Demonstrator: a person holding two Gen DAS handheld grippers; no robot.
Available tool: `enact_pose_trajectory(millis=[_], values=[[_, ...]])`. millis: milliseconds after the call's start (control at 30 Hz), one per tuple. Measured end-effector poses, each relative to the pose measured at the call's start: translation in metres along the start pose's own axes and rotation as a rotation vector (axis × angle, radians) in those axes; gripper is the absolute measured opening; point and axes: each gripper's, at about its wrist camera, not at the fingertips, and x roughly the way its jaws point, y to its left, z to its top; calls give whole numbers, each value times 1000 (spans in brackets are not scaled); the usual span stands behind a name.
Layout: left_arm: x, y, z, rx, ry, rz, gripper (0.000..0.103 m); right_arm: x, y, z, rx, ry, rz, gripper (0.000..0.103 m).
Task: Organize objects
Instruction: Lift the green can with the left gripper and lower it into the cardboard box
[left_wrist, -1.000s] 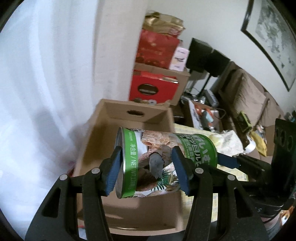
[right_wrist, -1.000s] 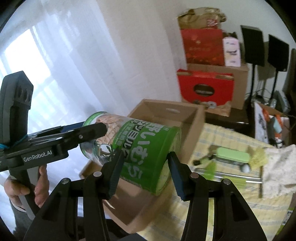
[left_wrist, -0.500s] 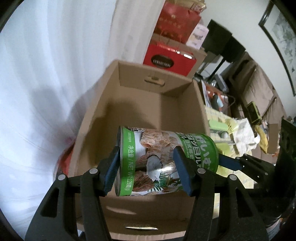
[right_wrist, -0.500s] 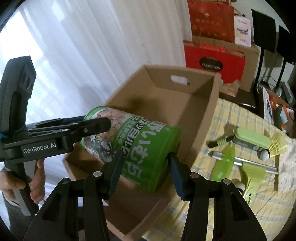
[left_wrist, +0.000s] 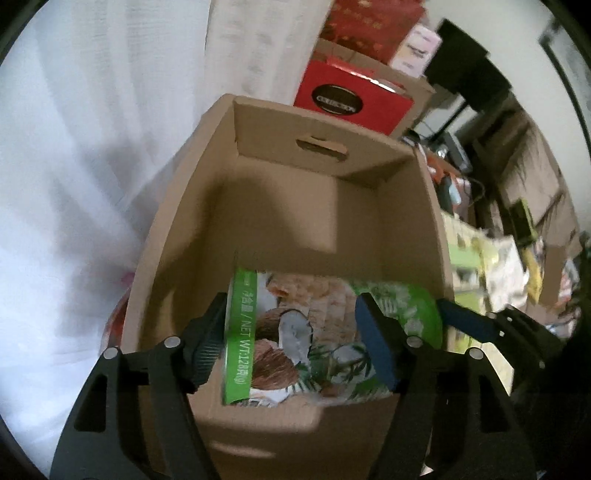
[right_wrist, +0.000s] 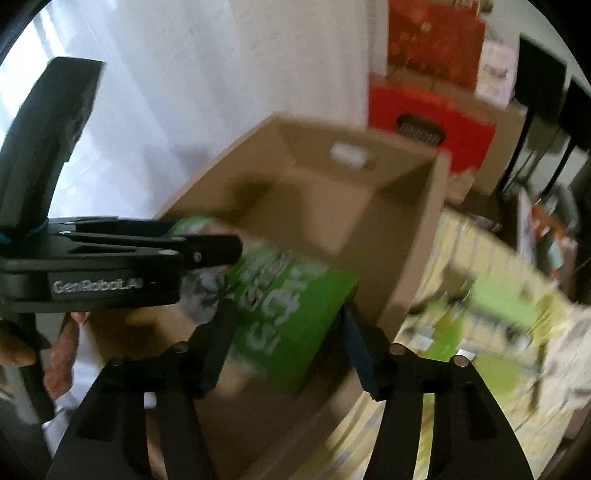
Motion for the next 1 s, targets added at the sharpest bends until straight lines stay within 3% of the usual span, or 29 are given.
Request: enact_pose_trajectory(millis=[67, 133, 167, 267, 400, 533, 733, 900, 1000], values=[[-5, 2, 15, -51, -4, -18, 67, -6, -8, 11, 16, -40, -63, 61], [-22, 0, 23, -51, -56, -57, 73, -19, -20, 18, 71, -78, 5, 63], [-34, -3, 25, -41, -88, -56, 82, -26, -23, 19, 80, -96, 15, 65], [-55, -13, 24, 5, -138, -27, 90, -45, -23, 21, 52, -147, -23, 66], [-62, -17, 10, 46, -123, 16, 90, -51, -20, 19, 49, -137, -1, 66], [-60, -14, -12, 81, -101, 68, 89, -46, -6, 8, 7, -80, 21, 43], [-46, -3, -47, 104, -27, 43, 66, -34, 12, -16, -18, 28, 139, 34], [-17, -5, -57, 132, 69, 47, 29, -16, 23, -22, -31, 111, 208, 34], [-3, -3, -53, 111, 87, 26, 28, -1, 22, -19, -39, 139, 190, 33]])
